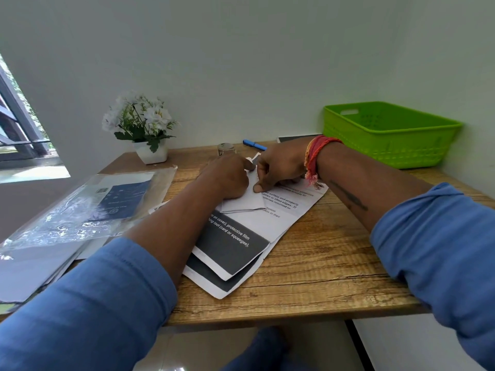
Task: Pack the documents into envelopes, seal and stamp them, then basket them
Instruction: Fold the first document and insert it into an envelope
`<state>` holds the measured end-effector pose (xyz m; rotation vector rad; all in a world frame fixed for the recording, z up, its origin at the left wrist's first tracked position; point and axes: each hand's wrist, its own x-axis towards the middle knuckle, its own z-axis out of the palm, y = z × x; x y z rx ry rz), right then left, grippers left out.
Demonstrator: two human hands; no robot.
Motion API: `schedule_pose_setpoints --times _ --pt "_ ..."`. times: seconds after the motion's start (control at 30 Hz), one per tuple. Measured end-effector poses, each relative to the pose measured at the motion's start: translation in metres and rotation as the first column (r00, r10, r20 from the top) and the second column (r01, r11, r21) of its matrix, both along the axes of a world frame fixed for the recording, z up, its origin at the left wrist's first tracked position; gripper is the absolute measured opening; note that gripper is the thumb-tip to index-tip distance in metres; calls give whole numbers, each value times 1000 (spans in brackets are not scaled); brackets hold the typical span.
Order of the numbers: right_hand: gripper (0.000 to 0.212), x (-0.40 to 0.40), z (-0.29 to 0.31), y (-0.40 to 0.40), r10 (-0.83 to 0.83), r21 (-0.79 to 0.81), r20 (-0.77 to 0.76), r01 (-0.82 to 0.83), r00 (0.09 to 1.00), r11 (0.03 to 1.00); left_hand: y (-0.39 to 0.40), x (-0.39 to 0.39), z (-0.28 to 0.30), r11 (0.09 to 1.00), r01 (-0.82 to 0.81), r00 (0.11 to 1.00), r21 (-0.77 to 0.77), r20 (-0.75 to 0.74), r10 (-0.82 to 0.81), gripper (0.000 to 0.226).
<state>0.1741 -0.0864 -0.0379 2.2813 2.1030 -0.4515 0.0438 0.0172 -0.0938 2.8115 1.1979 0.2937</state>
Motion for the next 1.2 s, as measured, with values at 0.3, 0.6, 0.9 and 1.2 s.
schedule_pose_setpoints --times 0.3,0.6,0.9,1.2 --pt "37 -7 8 -8 30 -138 24 -26 999 990 1 1 -1 1000 4 1000 19 -18 -4 48" --pt "61 -8 13 -12 53 -228 31 -45 998 973 4 2 -3 1000 -18 999 20 -35 19 52" --pt "16 33 -14 -16 57 130 -404 -4 913 991 8 -3 -6 998 -12 1000 58 23 11 39" --pt "35 21 -12 -14 15 219 -248 41 969 975 -3 -5 1 999 12 999 49 52 -14 36"
